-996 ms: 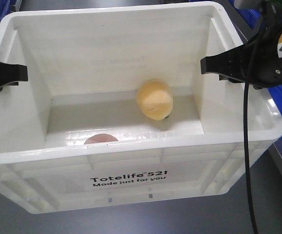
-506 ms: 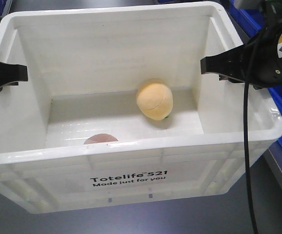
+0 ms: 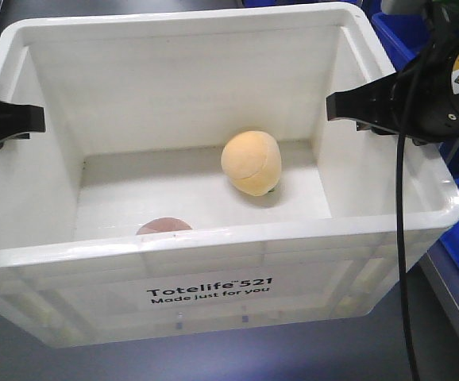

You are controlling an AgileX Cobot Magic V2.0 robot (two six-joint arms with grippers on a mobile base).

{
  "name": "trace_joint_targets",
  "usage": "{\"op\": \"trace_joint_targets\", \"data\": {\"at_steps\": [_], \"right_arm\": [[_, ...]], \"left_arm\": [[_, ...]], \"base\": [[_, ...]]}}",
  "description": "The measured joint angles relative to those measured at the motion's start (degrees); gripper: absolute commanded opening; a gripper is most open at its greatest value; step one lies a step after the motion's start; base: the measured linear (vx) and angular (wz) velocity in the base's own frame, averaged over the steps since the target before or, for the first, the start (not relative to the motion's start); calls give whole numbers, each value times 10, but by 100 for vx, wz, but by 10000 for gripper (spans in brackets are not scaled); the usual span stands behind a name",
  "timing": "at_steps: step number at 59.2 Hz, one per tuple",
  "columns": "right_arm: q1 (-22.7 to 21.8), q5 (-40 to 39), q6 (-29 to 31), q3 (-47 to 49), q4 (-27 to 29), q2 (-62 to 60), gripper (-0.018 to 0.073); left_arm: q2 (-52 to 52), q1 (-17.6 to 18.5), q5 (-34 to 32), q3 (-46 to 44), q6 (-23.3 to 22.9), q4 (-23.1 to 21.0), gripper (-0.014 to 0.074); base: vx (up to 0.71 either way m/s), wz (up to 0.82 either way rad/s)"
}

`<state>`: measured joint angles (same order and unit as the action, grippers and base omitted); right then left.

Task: Place moving items into box and shelve
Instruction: 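Hold the tote with both grippers as the base turns toward the blue shelving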

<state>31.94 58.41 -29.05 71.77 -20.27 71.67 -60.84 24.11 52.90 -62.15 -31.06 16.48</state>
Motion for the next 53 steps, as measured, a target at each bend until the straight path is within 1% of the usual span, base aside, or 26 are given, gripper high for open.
{"op": "trace_joint_targets", "data": {"at_steps": [27,53], "right_arm": [[0,0,0,0,0,0,57],[0,0,0,0,0,0,57]], "left_arm": [[0,0,-1,0,0,0,148],[0,0,-1,0,0,0,148]], "base": [[40,-2],[38,10]]}}
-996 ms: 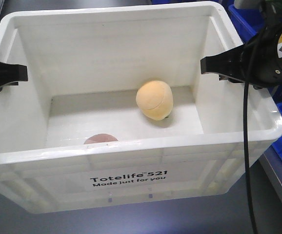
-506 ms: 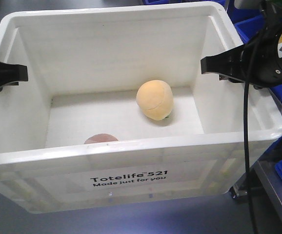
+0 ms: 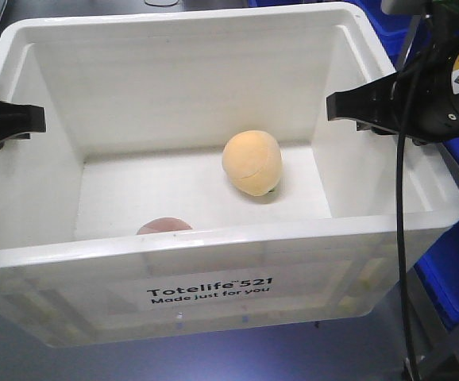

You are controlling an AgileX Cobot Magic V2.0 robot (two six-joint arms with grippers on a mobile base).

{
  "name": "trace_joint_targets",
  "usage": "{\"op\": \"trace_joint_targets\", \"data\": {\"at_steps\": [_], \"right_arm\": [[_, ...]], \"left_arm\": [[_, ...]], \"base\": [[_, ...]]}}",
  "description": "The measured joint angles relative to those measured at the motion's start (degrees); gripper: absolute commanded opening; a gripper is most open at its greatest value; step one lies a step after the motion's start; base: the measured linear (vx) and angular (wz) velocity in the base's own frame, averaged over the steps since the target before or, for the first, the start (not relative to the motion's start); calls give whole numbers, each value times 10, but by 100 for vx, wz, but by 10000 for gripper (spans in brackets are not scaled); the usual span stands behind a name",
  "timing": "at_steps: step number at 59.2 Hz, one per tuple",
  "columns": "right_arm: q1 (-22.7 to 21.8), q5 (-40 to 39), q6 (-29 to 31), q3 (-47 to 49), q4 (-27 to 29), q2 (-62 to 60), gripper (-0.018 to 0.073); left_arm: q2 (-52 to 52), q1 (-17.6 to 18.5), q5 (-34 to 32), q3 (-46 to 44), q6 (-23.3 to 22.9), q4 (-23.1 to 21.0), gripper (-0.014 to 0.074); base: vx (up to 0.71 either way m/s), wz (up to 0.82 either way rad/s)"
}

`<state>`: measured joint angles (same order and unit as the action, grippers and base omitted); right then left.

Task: Place moving items into box and shelve
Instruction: 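Hold the tote with both grippers as the base turns toward the blue shelving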

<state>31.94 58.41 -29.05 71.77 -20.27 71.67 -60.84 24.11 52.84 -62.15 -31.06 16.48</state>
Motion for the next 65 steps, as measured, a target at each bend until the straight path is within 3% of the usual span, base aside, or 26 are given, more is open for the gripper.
{"op": "trace_joint_targets", "data": {"at_steps": [65], "right_arm": [[0,0,0,0,0,0,57]], "left_arm": [[0,0,0,0,0,0,148]], "base": [[34,13]]}}
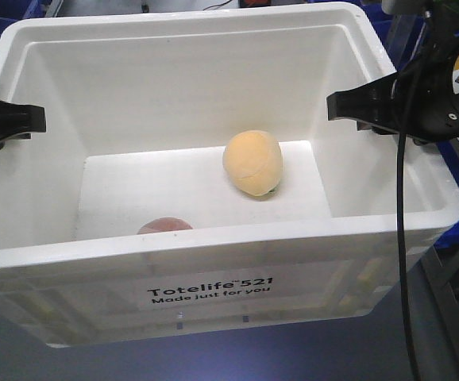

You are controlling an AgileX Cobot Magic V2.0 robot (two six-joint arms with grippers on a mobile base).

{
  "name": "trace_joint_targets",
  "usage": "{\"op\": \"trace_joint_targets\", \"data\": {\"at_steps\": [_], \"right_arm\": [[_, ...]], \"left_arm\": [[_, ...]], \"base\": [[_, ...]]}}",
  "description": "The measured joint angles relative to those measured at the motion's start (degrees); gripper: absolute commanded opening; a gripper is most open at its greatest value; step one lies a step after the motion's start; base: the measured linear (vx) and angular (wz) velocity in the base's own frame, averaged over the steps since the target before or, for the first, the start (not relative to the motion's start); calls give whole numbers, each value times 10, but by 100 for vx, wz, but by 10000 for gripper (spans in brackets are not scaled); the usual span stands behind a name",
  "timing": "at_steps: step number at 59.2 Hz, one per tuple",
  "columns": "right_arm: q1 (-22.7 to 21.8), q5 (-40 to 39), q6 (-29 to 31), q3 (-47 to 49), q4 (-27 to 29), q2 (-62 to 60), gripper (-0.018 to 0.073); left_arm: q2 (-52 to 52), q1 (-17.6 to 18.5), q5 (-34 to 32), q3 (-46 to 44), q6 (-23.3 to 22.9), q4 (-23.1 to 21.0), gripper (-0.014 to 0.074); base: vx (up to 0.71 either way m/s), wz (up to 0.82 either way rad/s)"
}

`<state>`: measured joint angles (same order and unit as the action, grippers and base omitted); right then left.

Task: Place moving items into box and shelve
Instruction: 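Hold the tote with both grippers as the base turns toward the blue shelving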

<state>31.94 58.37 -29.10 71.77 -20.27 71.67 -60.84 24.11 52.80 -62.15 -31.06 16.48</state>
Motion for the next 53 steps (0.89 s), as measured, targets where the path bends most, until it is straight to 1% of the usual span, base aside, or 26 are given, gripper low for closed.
{"op": "trace_joint_targets", "data": {"at_steps": [22,53], "right_arm": [[0,0,0,0,0,0,57],[0,0,0,0,0,0,57]], "left_arm": [[0,0,-1,0,0,0,148],[0,0,0,0,0,0,148]], "base": [[23,31],[15,48]]}}
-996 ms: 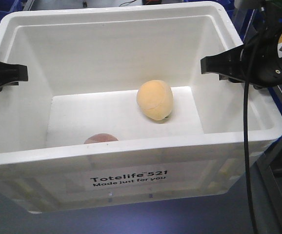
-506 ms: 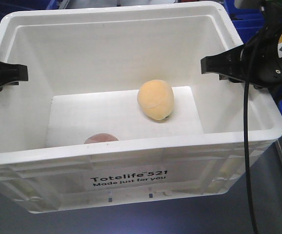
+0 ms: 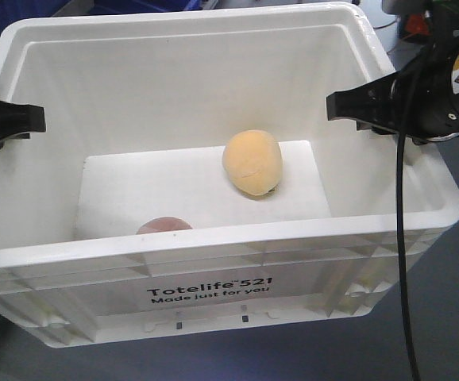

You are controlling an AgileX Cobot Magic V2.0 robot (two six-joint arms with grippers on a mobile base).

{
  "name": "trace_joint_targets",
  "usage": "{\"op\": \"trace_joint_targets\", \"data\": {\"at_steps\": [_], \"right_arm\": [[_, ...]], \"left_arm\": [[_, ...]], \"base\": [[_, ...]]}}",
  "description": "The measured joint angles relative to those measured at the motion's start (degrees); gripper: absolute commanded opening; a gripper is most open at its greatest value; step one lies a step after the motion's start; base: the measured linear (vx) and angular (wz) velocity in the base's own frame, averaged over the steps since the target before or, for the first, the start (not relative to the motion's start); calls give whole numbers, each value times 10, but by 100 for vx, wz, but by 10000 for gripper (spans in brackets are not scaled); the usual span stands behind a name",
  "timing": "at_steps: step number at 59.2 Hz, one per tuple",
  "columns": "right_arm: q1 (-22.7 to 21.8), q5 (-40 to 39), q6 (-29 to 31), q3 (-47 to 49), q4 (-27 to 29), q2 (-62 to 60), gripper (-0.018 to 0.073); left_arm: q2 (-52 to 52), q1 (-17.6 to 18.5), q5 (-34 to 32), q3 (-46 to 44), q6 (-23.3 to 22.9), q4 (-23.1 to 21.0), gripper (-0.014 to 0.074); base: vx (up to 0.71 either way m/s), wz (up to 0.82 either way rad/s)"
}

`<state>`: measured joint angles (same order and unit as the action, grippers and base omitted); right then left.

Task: Place moving items into box and shelve
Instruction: 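Hold the tote with both grippers as the base turns toward the blue shelving, then carry the tote with both grippers over the roller shelf lane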

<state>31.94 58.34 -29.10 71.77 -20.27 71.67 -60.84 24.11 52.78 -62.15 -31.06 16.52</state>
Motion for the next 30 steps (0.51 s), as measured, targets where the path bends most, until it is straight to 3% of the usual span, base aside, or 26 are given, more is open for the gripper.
{"op": "trace_joint_targets", "data": {"at_steps": [30], "right_arm": [[0,0,0,0,0,0,57]], "left_arm": [[0,0,0,0,0,0,148]], "base": [[12,46]]}}
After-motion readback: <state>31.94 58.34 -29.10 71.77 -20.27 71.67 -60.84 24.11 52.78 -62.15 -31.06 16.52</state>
